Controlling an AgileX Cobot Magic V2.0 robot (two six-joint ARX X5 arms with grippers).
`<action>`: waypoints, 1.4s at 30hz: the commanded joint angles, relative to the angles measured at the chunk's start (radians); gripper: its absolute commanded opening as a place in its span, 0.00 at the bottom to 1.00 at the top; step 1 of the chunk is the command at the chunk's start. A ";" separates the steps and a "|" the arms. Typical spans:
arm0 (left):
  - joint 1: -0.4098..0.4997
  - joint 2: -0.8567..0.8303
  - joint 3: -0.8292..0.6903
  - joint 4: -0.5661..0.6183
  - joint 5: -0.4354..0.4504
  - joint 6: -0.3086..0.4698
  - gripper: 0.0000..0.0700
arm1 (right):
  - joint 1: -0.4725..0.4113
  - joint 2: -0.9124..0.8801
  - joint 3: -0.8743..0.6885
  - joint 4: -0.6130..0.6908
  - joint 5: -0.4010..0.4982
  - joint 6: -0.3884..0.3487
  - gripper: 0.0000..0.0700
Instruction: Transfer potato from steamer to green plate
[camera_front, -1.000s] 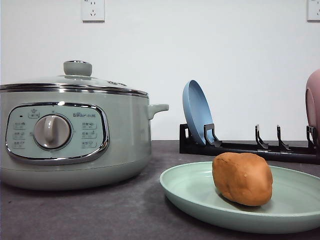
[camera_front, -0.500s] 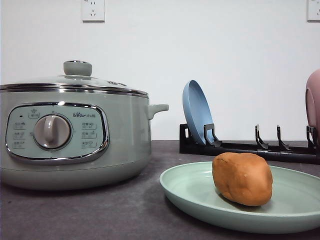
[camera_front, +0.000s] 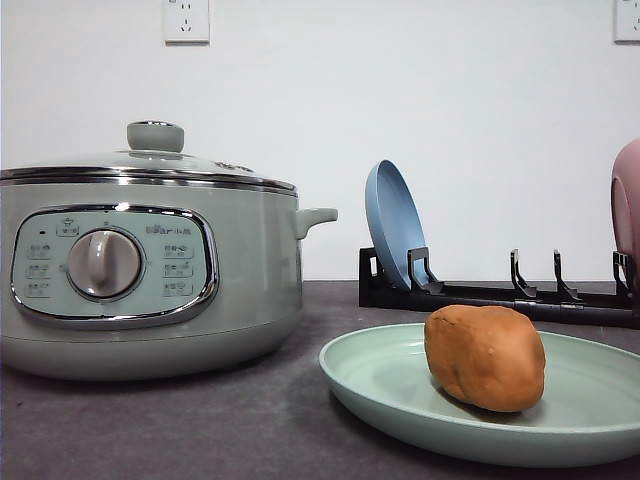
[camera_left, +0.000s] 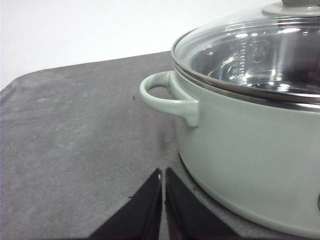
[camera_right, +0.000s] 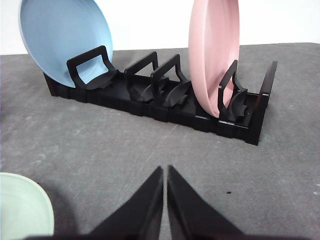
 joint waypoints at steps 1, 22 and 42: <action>0.000 -0.002 -0.018 -0.010 0.001 -0.002 0.00 | 0.000 -0.003 -0.005 0.010 0.001 -0.001 0.00; 0.001 -0.002 -0.018 -0.010 0.001 -0.002 0.00 | 0.000 -0.003 -0.005 0.010 0.001 -0.001 0.00; 0.001 -0.002 -0.018 -0.010 0.001 -0.003 0.00 | 0.000 -0.003 -0.005 0.010 0.001 -0.001 0.00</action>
